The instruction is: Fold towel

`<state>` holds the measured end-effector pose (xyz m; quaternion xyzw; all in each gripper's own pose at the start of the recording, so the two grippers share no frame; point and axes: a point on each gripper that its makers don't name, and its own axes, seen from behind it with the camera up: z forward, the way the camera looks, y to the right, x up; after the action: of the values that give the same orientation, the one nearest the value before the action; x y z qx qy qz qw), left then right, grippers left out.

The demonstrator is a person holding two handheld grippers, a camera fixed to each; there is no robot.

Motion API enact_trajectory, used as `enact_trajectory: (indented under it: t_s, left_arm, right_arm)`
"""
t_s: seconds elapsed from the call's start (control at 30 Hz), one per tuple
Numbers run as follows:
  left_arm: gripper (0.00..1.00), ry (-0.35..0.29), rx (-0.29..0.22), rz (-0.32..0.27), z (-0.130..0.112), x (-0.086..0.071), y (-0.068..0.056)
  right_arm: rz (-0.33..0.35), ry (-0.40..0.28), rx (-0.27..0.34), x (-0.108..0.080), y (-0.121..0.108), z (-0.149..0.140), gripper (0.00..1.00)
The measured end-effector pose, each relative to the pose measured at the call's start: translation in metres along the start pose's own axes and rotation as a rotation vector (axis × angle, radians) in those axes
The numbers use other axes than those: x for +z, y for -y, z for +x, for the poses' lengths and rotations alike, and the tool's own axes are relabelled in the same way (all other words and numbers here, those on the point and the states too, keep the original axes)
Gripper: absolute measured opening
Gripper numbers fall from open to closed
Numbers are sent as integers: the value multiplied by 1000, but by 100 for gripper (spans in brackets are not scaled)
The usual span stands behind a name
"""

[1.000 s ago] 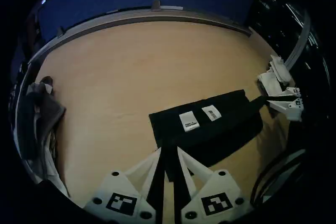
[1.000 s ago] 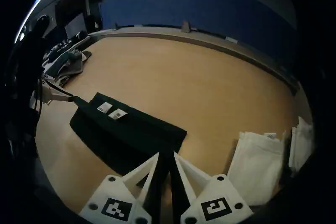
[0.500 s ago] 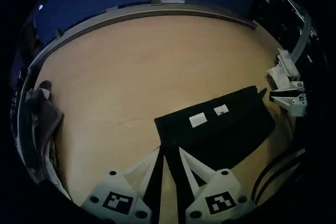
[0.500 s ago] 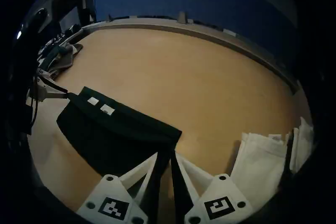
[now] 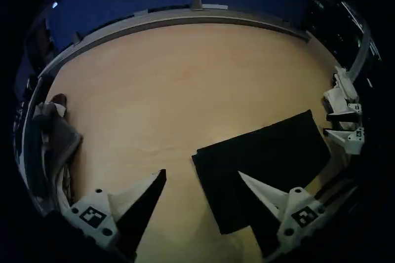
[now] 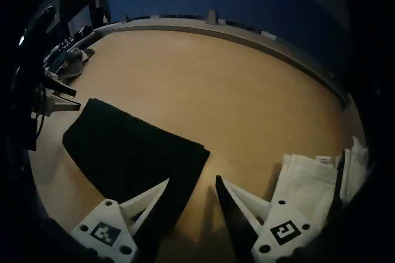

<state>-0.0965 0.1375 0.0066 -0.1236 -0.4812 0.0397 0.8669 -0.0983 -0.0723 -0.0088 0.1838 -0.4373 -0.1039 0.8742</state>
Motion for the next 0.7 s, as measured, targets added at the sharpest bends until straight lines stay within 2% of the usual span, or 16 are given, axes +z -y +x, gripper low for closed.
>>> enact_trajectory:
  t_s: [0.13,0.47,0.7]
  left_arm:
    - [96,-5,-1,6,1,-2,2]
    - [97,-10,-21,-7,-5,-8,-2]
    - [97,-10,-25,-10,-19,-18,-5]
  right_arm:
    - [-3,-4,-1,-4,0,0,77]
    - [-1,-5,-3,-11,1,-5,77]
    - [12,4,-8,-22,8,-18,77]
